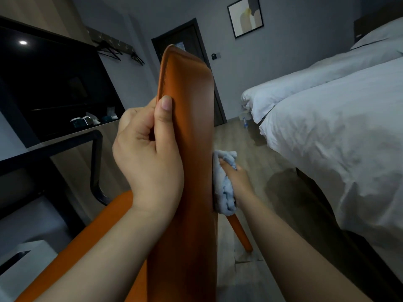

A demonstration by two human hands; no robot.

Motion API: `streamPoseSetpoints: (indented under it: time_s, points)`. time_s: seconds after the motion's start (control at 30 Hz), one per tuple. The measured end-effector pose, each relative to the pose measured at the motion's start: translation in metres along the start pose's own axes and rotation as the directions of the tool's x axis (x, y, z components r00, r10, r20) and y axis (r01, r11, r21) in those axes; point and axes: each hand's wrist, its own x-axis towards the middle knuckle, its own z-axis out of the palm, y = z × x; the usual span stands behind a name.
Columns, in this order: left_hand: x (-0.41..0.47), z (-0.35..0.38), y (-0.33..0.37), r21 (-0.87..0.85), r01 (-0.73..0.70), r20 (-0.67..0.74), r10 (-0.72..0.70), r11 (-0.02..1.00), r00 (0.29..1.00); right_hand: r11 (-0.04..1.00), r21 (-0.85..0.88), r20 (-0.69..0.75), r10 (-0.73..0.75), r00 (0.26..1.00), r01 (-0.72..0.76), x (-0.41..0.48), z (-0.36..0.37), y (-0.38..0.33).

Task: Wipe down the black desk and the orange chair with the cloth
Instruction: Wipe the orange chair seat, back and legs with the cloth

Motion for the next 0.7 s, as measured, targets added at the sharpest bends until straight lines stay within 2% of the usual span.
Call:
streamPoseSetpoints:
  time_s: [0.2,0.33,0.5,0.6,0.7]
  points:
    - [-0.001,0.0,-0.003,-0.034,0.004,-0.001,-0.004,0.999,1.0,0.995,-0.035,-0.01,0.095,0.995,-0.095,-0.011,-0.001,0.051]
    - [-0.001,0.001,-0.003,-0.048,0.002,0.002,-0.002,0.999,1.0,0.968,-0.145,0.006,0.208,0.978,-0.205,-0.013,-0.002,0.069]
    - [-0.001,0.001,-0.004,-0.041,-0.003,-0.012,0.003,0.999,1.0,0.969,-0.116,0.0,0.219,0.976,-0.217,-0.024,-0.013,0.094]
    - [0.0,0.001,-0.004,-0.02,-0.02,-0.015,0.019,1.0,1.0,0.948,-0.198,-0.01,0.253,0.968,-0.25,-0.028,-0.023,0.111]
    - [-0.001,0.001,-0.003,-0.019,-0.013,-0.014,0.012,1.0,1.0,0.929,-0.291,-0.068,0.217,0.974,-0.228,-0.031,-0.035,0.121]
